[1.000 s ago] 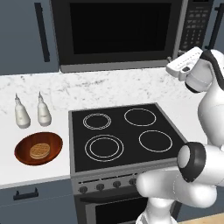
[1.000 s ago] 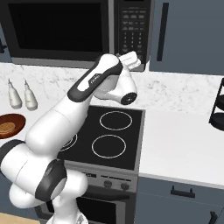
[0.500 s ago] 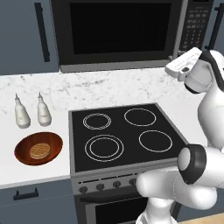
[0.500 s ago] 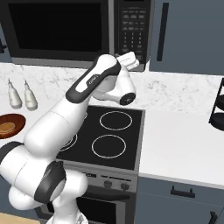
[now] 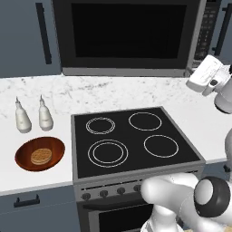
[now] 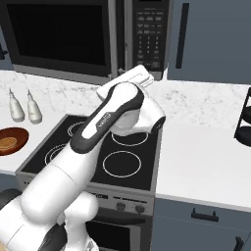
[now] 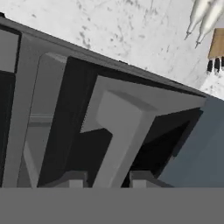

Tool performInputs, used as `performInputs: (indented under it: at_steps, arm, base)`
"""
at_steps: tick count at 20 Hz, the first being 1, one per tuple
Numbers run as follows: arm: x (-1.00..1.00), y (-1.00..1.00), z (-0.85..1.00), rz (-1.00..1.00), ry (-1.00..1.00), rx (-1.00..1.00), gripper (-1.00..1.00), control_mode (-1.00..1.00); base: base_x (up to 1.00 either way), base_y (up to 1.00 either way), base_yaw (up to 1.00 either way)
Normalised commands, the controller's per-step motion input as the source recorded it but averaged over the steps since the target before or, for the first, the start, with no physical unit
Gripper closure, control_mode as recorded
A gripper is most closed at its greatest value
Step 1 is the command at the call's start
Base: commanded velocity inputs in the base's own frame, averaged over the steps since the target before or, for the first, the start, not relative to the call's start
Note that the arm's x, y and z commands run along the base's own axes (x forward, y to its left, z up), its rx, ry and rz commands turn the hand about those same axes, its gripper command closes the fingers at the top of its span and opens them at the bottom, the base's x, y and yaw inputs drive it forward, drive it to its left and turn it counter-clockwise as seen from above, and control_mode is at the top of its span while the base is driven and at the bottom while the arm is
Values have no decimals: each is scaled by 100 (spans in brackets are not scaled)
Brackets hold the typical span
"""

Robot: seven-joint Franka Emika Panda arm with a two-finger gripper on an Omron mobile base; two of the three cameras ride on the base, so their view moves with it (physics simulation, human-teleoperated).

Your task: Open the microwave, place the bowl with waffle inside the microwave, then close the microwave door and turn it on.

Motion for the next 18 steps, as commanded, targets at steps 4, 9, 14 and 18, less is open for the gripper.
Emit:
performInputs:
  at_steps: [4,9,14,18]
  arm:
    - [-100,11,-27,34,0,-5,100,-100]
    - [-98,-11,-18,21,-9,-1,-100,-100]
    - [47,-89,-1,10,-1,17,-100,-100]
    - [100,-55,-6,20,11,3,-100,-100]
  base:
    - [0,0,0]
    - [0,0,0]
    - [0,0,0]
    - [0,0,0]
